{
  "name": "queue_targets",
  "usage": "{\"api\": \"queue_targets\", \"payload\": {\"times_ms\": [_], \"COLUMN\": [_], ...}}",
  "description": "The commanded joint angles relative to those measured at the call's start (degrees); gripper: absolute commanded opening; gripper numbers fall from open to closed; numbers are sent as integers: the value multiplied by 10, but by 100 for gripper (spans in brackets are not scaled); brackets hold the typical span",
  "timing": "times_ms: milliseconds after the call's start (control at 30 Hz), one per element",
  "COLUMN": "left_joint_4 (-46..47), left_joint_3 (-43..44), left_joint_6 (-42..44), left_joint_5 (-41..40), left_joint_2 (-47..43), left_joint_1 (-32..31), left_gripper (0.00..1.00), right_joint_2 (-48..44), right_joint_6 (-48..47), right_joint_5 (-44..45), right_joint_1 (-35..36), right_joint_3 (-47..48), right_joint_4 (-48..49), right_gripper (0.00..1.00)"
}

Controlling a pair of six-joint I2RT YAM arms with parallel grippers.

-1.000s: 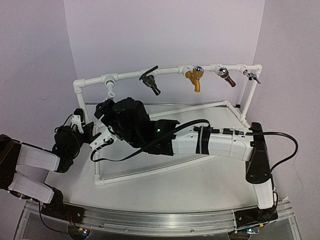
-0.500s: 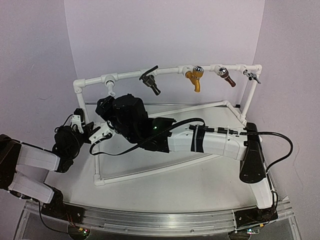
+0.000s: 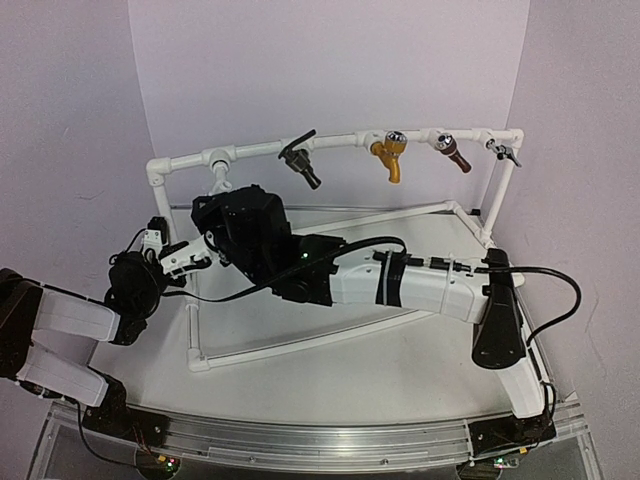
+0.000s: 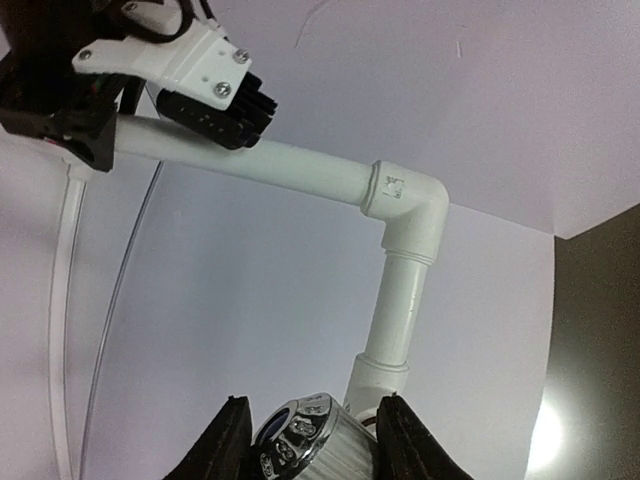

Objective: Install the water faucets
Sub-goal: Place the adaptor at the water faucet.

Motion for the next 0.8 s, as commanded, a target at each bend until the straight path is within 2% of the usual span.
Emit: {"api": "queue_targets", "payload": {"times_ms": [0,200,333,400,467,500,600,667,767], "left_joint_4": [-1,0,-2,-4,-6,-6,-4,-4,-4], "left_joint_3": [17,19,19,17,17,16,18,18,18], "left_joint_6": [-13,-14,-14,-14,-14,-15,-14,-14,-15], "left_joint_5": [100,102,101,101,101,101,101,102,102], "left_joint_2": [0,6,3,-1,-3,-4,-3,-2,-1], "left_joint_1": [-22,-22,-22,-22,-22,-22,-22,-22,-22], "left_gripper": [0,0,0,0,0,0,0,0,0], "right_joint_2": [-23,-48,-45,-61,-85,-97,-145,-164,-185], "right_joint_6": [218,450,633,688,691,681,609,557,469], "right_joint_5": [-7,-32,-2,-22,-74,-100,-202,-212,-183], "right_joint_1": [-14,-18,-32,-37,-35,-32,-21,-15,-10], "right_joint_3": [43,30,36,13,-19,-36,-87,-103,-122], "right_joint_4": [29,27,30,30,33,32,2,-29,-66], "right_gripper": [32,31,34,36,44,52,70,77,91]}}
